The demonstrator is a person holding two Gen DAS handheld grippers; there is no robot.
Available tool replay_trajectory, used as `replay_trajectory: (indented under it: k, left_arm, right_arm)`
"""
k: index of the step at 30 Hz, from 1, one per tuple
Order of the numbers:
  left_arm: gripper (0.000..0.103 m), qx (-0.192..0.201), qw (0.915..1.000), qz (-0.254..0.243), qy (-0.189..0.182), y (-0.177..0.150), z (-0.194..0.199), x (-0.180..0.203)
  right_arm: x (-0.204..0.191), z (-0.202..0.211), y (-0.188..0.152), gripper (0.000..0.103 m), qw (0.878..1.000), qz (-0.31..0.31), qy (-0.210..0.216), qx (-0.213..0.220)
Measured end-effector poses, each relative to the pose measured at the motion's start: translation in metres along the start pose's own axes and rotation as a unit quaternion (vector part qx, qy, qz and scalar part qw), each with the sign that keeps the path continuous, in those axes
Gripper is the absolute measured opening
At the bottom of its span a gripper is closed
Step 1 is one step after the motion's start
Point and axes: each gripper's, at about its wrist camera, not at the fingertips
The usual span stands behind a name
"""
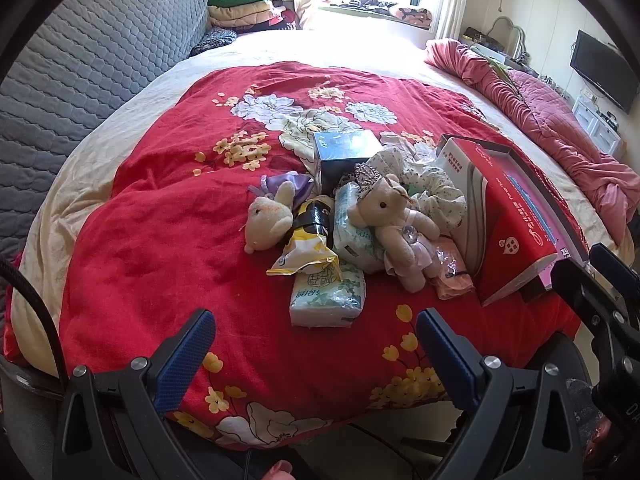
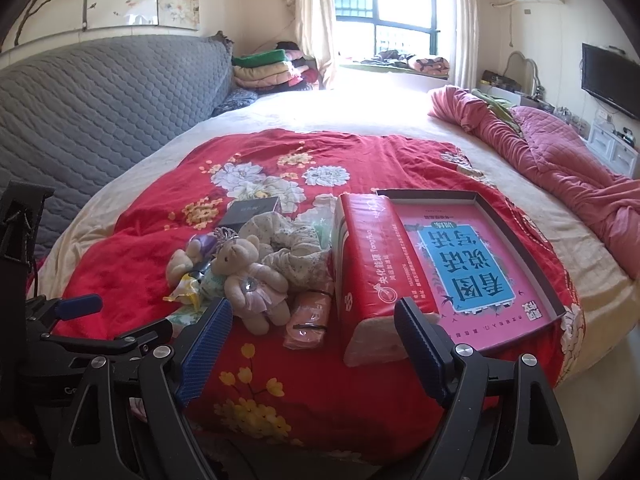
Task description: Organize soft objects
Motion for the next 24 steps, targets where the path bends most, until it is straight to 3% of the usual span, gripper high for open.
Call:
replay_trajectory:
  k: [24]
  left_arm:
    - [0.101, -0.001, 1.0000, 0.002, -0.004, -0.0013, -0.0006, -0.0011]
  right_arm:
    - [0.0009, -0.0003, -0.0019, 0.084, 1.000, 0.000, 0.002, 0.000]
Point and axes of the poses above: each gripper's, at about its wrist camera, not at the fingertips, and z roughly against the way its jaws point, x to its right, y to its top, and after that the axes turned 13 degrees about y, right-handed
